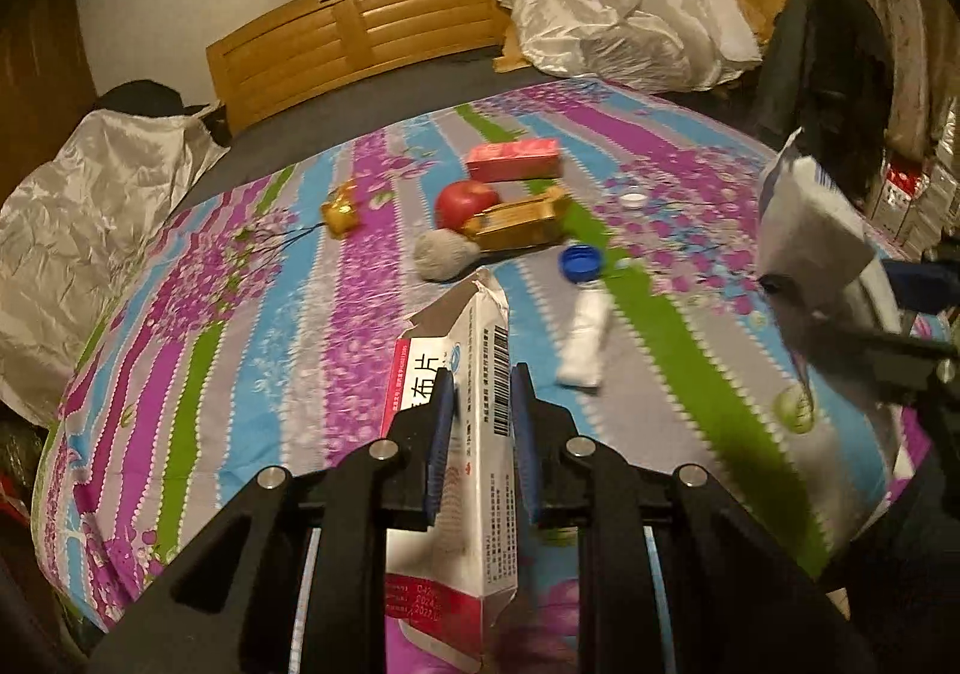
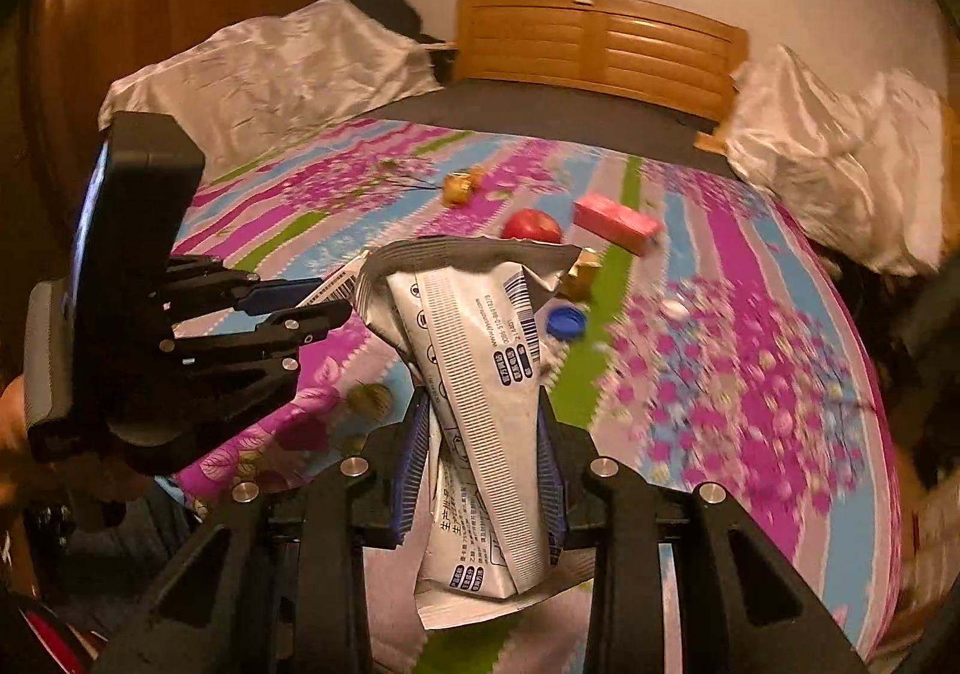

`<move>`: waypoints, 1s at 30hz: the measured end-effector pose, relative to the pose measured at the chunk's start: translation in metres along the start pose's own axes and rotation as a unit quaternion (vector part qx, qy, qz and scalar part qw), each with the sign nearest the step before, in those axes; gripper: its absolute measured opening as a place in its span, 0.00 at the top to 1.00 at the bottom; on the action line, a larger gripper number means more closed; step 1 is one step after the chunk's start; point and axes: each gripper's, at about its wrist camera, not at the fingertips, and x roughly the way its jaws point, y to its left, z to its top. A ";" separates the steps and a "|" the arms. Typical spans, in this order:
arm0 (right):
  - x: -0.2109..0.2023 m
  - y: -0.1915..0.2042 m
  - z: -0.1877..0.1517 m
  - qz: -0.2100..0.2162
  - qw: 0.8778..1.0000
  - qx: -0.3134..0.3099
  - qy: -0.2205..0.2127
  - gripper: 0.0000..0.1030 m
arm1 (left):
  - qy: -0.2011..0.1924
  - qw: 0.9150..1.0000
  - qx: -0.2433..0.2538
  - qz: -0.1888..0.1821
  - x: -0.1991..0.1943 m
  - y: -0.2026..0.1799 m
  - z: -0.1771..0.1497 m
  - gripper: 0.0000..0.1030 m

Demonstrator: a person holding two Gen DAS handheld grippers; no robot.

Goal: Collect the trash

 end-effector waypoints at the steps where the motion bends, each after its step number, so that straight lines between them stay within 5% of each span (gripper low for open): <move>1: -0.002 -0.001 -0.004 -0.004 1.000 0.007 -0.002 0.67 | 0.001 1.000 -0.002 0.000 -0.001 -0.003 0.001 0.82; 20: -0.086 -0.084 -0.019 -0.105 0.985 0.108 -0.087 0.67 | -0.044 0.999 0.027 0.004 -0.030 -0.068 0.063 0.82; 30: -0.169 -0.169 -0.060 -0.205 0.952 0.190 -0.129 0.67 | -0.093 0.991 0.079 -0.062 -0.047 -0.160 0.117 0.82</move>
